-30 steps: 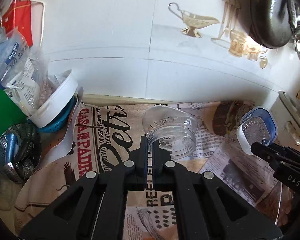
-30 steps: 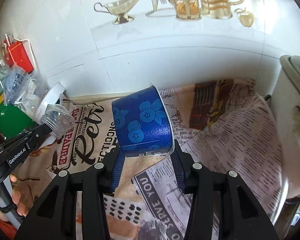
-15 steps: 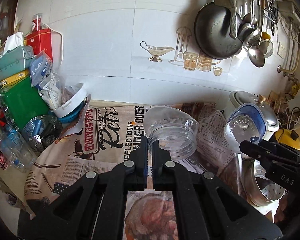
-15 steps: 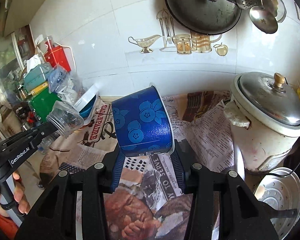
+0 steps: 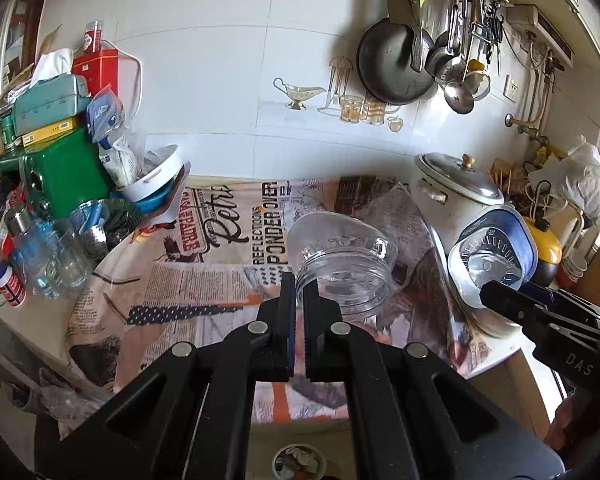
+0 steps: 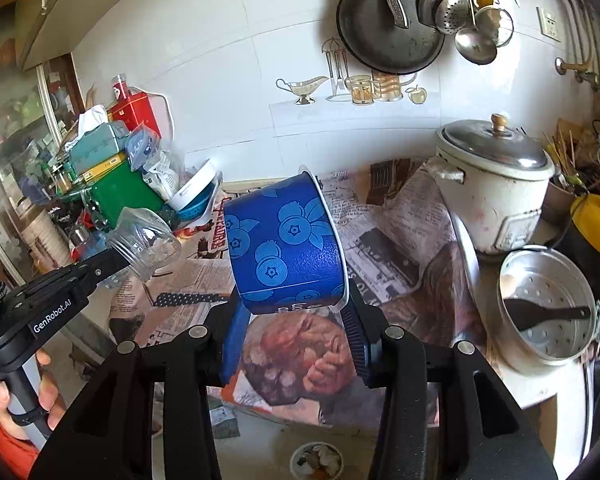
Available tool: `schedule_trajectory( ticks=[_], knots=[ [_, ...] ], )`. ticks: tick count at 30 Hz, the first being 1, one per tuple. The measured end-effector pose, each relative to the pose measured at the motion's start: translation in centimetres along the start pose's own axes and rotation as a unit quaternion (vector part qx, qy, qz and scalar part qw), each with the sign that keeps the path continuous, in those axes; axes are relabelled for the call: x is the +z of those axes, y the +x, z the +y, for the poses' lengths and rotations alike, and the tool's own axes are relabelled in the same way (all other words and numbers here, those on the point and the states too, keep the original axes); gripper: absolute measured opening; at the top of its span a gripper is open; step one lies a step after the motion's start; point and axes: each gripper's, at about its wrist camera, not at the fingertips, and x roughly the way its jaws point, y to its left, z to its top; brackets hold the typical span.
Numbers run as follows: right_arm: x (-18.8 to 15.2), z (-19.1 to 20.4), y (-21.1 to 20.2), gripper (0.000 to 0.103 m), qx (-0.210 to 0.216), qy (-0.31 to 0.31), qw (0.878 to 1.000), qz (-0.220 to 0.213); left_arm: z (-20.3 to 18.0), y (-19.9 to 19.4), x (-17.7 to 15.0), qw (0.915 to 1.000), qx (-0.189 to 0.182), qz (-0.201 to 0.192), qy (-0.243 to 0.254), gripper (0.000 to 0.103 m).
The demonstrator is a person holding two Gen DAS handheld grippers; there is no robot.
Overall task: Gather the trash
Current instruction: 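Carry the clear cup and blue paper cup down toward the floor bin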
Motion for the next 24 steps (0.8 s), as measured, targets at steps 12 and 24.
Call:
schedule_trajectory(
  ticks=[12, 24],
  knots=[
    [-10.0, 5.4, -5.8, 0.041, -0.036, 0.049, 0.998, 0.031, 3.2, -8.2, -9.1, 0.9980, 0.002, 0.056, 0.029, 0.001],
    [-16.7, 0.5, -4.3, 0.041, -0.075, 0.046, 0.992, 0.090, 1.0, 0.1, -19.8, 0.9869, 0.011, 0.161, -0.004, 0.001]
  ],
)
